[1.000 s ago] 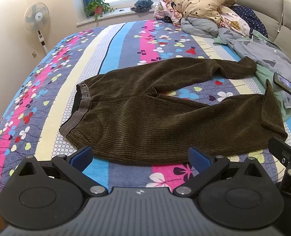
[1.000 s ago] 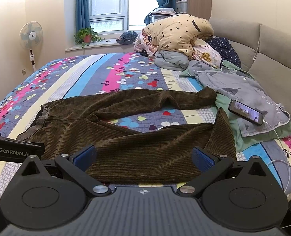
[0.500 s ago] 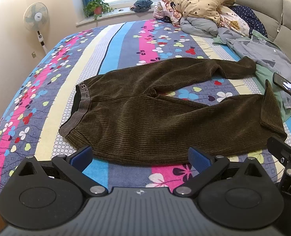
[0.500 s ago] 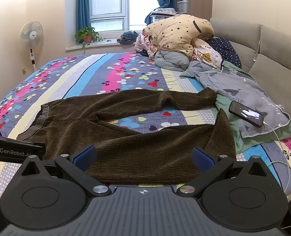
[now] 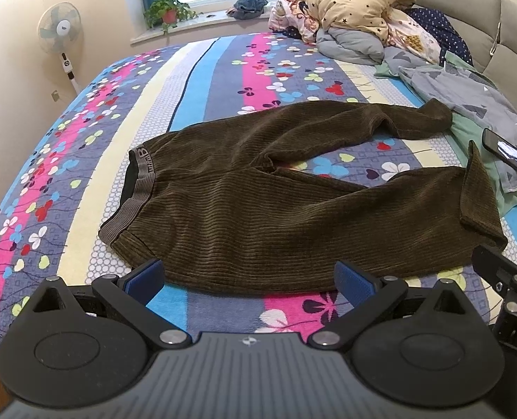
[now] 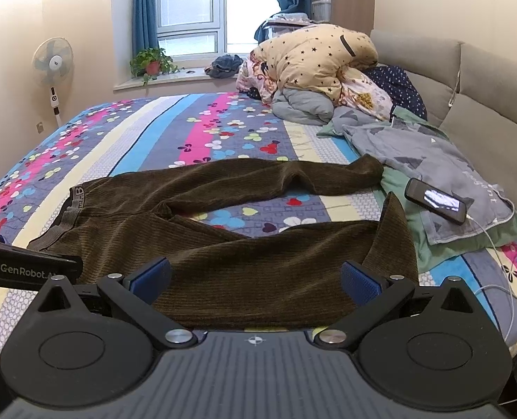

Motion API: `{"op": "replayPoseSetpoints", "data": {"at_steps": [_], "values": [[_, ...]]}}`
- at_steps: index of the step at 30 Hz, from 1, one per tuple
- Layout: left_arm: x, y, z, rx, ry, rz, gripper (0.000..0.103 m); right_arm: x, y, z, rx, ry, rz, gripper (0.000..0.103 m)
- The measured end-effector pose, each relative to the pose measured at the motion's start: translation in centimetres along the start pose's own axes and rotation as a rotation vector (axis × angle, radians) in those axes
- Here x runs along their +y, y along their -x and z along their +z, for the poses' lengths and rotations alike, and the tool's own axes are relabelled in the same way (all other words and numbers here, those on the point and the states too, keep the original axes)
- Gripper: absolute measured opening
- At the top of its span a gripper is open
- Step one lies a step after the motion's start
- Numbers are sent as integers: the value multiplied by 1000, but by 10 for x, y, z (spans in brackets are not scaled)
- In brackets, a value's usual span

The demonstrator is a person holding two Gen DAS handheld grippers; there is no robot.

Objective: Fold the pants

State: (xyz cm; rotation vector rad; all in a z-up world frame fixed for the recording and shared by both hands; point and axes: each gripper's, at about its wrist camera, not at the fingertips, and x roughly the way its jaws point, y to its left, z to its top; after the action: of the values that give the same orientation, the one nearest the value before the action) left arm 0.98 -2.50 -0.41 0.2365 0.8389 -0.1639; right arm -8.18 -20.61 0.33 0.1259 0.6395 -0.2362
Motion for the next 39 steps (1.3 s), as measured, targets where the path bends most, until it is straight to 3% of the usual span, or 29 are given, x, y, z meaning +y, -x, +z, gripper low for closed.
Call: {"op": "replayPoseSetpoints", "data": {"at_steps": [19, 39], "values": [[21, -41, 3, 54, 39, 3, 103, -2, -40, -5, 102, -64, 15, 103], [147, -143, -2, 70, 179, 132, 103, 26, -109, -13, 199, -73, 28, 103]]}}
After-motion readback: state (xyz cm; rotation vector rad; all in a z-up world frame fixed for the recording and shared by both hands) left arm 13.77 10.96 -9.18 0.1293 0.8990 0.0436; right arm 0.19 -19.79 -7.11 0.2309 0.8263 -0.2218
